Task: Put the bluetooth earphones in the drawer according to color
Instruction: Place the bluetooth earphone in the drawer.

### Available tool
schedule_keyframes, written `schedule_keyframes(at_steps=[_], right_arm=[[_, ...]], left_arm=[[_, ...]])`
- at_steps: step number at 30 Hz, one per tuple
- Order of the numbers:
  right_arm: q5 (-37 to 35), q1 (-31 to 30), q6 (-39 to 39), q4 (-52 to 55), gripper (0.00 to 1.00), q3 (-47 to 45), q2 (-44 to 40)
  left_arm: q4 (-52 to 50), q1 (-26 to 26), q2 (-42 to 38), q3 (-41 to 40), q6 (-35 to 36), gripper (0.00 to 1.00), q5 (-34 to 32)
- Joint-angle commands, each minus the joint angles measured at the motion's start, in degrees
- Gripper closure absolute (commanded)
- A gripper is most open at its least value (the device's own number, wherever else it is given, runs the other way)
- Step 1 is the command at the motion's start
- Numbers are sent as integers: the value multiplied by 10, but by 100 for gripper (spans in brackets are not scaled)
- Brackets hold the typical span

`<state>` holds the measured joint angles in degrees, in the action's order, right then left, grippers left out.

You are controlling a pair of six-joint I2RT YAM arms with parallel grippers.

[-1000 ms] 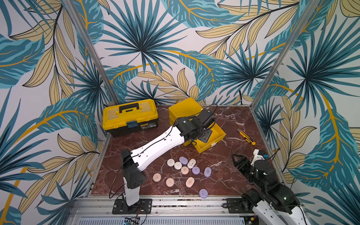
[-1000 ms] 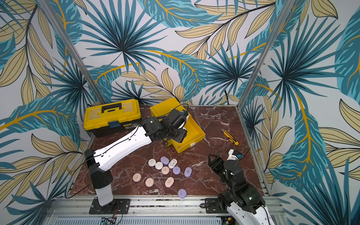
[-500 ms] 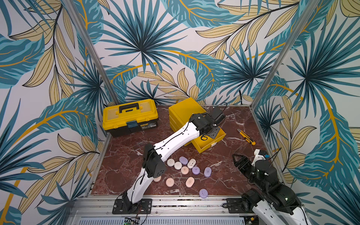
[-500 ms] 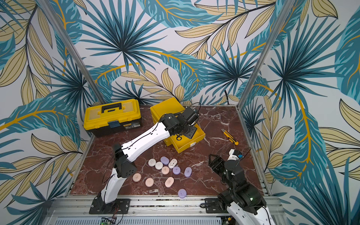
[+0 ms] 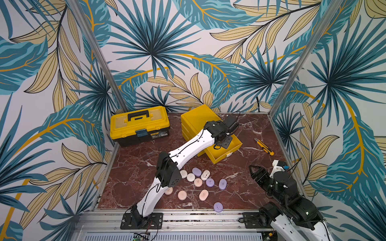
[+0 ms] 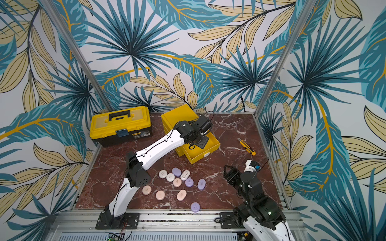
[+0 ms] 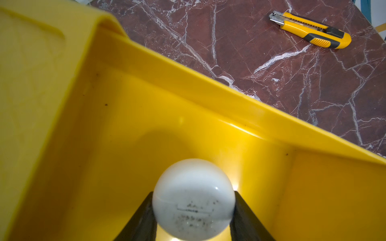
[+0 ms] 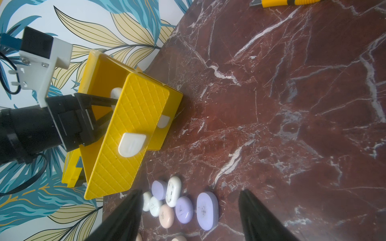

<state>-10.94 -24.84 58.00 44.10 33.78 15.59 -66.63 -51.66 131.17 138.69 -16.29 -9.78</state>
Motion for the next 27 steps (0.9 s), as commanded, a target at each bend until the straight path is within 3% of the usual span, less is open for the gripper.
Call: schedule_keyframes(at_steps=[1,11,21,27], right_arm=[[-10,1,-10,16,23,5,-8],[-8,2,-10,16,22,3,-8],[-6,1,-11,17,22,4,-6],[-2,1,-11,16,22,8,-6]], left_arm=[[-3,3,13,34,-2,60,9],[-4,7,26,43,-2,51,23],[-10,4,17,56,7,30,12],[-6,-10,-20,64,24,27,-19]])
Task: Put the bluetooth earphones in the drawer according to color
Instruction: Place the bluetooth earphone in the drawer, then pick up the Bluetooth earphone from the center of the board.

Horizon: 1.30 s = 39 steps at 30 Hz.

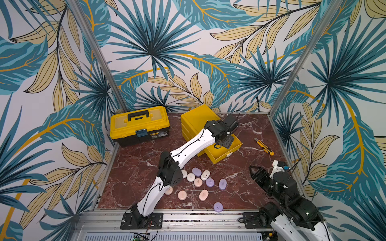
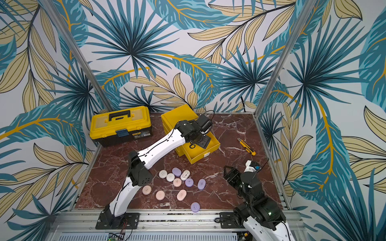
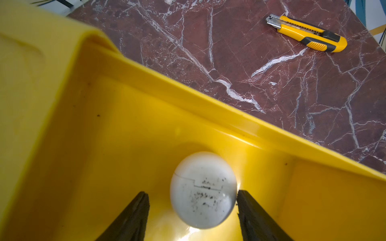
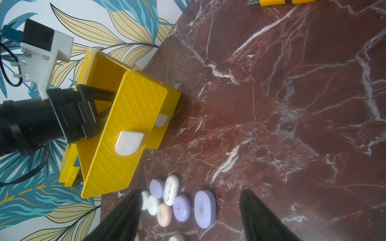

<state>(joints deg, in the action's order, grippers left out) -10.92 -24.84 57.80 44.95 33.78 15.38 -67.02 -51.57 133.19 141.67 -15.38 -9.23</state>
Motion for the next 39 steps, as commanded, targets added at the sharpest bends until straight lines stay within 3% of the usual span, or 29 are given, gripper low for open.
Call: schedule_keyframes(at_steps=[1,6,9,18,21,25,31,39], right_arm=[[-2,1,-10,7,22,8,-3],[-1,2,-12,8,22,11,3],[0,2,-13,7,22,14,6],[5,2,-13,-2,22,13,16],[11,2,-13,-9,22,13,22],[15,2,-11,-19,22,8,31],[24,2,-5,-31,22,0,39],[26,2,-6,-31,22,5,40]], left_arm=[[-6,-15,-48,41,18,27,-35],[-19,-36,-104,52,33,25,-84],[-21,-49,-163,18,34,23,-122],[29,-50,-443,-319,-26,18,-215],[28,-33,-518,-429,-59,17,-212],[53,1,-586,-577,-104,17,-160],[132,37,-596,-743,-147,17,-88],[210,74,-517,-827,-159,17,-15]])
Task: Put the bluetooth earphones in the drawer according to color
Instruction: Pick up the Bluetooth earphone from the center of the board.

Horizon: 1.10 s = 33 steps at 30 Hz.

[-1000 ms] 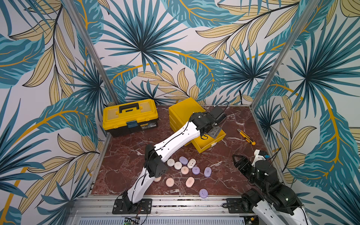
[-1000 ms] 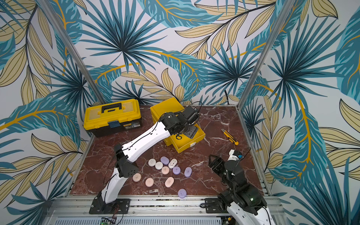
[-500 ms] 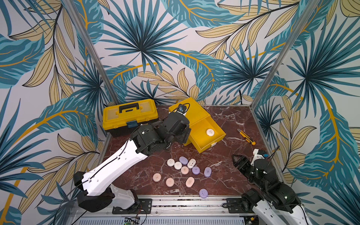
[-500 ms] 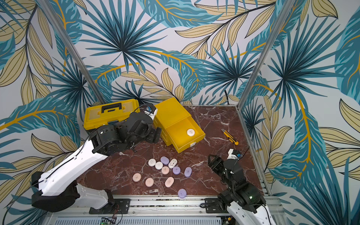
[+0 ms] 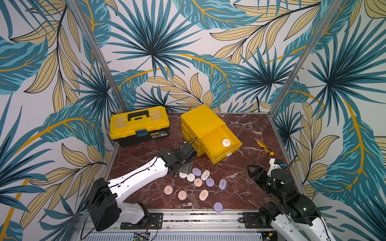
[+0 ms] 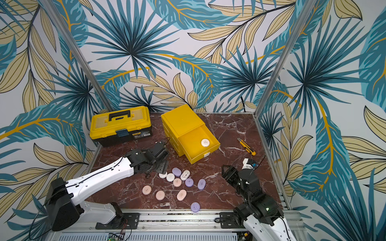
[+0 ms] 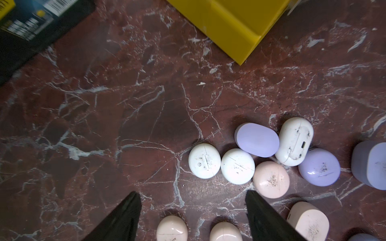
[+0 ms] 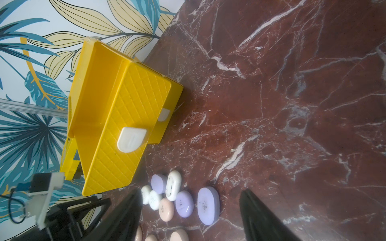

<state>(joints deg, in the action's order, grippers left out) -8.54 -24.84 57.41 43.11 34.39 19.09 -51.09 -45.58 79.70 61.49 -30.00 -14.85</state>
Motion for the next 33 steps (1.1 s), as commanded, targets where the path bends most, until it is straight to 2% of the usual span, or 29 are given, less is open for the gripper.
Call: schedule_keyframes(at_steps=[1,12,33], right_arm=[[2,1,-2,-13,22,-1,5],[1,1,-6,-13,22,3,14],[3,1,-5,-12,22,-1,6]], left_arm=[[60,22,29,-32,-12,17,53],[125,34,92,-72,-15,18,81],[151,52,119,-108,-16,20,83]])
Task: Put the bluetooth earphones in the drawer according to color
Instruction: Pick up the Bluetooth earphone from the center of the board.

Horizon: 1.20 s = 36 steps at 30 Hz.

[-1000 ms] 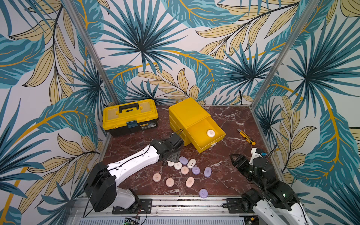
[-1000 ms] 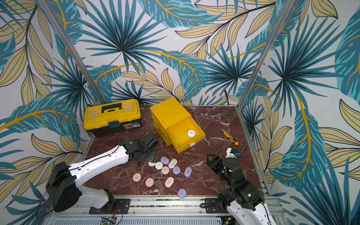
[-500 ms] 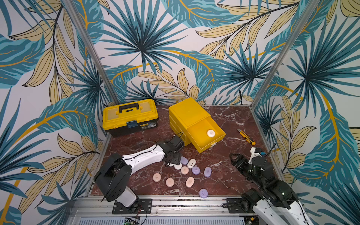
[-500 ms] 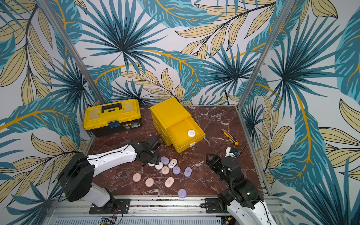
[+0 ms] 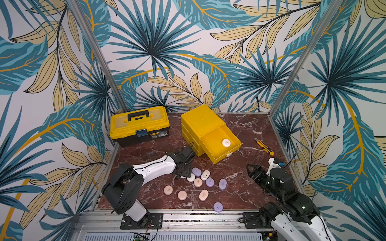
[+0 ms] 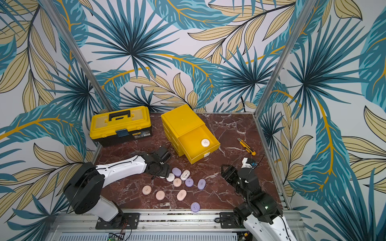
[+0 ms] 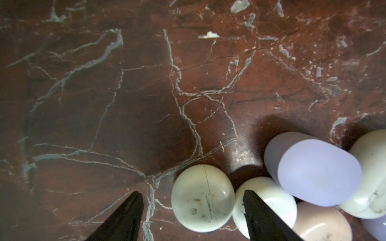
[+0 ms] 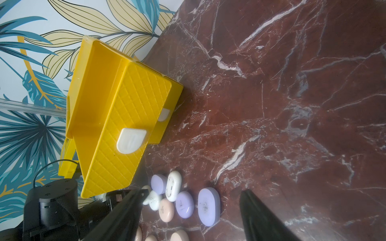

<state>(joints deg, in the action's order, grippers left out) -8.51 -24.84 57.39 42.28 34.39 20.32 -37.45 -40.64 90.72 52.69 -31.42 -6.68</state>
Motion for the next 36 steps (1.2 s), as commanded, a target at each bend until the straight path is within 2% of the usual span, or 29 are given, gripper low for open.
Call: schedule_keyframes(at_steps=[1,12,13,17,21,36], right_arm=[[3,2,-4,-4,22,-1,-7],[3,1,-1,-3,22,-4,-9],[5,1,-1,-3,22,-5,-8],[4,1,0,-3,22,-6,-11],[4,1,0,-2,22,-5,-14],[4,2,2,0,22,-6,-16]], left_arm=[[17,3,10,-21,-3,20,2],[14,3,2,-31,-4,30,2],[16,3,4,-31,-4,30,20],[24,2,15,-29,-4,33,26],[27,2,17,-30,-4,40,32],[27,2,34,-30,-1,42,24]])
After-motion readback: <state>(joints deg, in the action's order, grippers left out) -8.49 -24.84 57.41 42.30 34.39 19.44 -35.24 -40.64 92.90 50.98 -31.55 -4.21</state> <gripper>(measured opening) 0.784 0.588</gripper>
